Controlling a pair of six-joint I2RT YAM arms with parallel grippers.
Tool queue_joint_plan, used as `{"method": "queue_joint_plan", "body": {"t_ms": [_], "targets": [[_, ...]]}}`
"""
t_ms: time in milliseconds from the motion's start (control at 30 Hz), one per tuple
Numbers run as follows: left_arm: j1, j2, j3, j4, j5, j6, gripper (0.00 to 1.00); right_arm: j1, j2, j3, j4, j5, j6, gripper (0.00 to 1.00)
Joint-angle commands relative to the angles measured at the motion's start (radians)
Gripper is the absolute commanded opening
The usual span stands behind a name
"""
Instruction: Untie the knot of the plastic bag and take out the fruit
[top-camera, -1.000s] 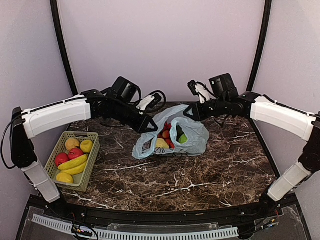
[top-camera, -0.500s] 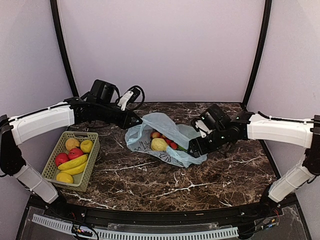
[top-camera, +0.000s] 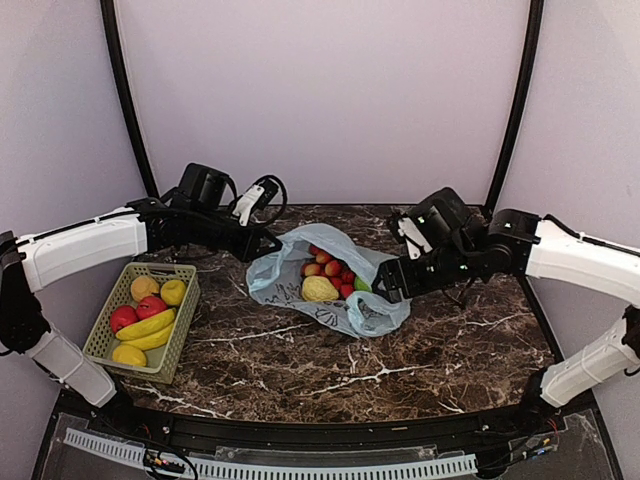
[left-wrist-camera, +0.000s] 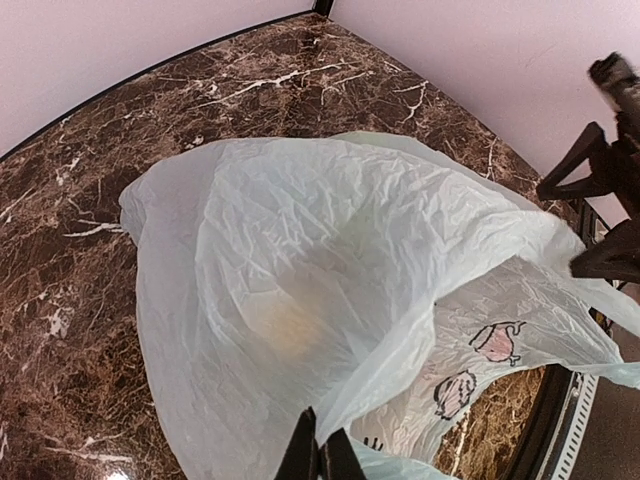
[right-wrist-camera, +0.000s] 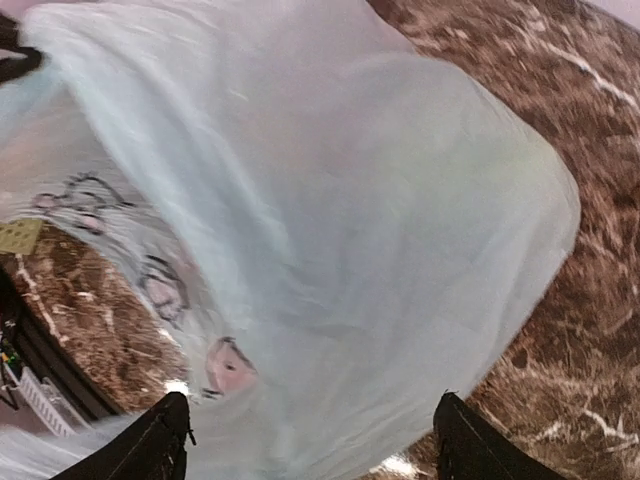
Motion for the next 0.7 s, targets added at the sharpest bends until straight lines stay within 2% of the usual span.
{"method": "queue_joint_plan", "body": {"t_ms": [0, 167, 300, 500, 667], "targets": [[0.007, -0.030, -0.015, 0.013, 0.018, 0.007, 0.01, 0.100, -0.041, 0.123, 0.143, -0.022, -0.072, 0.78], [0.007, -0.035, -0.019, 0.017, 0.022, 0.003, 0.01, 0.167, 0.038, 0.160, 0.318, -0.119, -0.137, 0.66], [0.006, -0.033, -0.019, 0.021, 0.039, -0.004, 0.01, 0.188, 0.193, 0.254, 0.285, -0.120, -0.126, 0.54], [0.006, -0.042, -0.021, 0.021, 0.031, 0.000, 0.01, 0.192, 0.386, 0.352, 0.114, 0.092, -0.014, 0.52], [0.006, -0.050, -0.020, 0.014, 0.014, 0.010, 0.01, 0.186, 0.429, 0.299, 0.033, 0.166, 0.055, 0.54]]}}
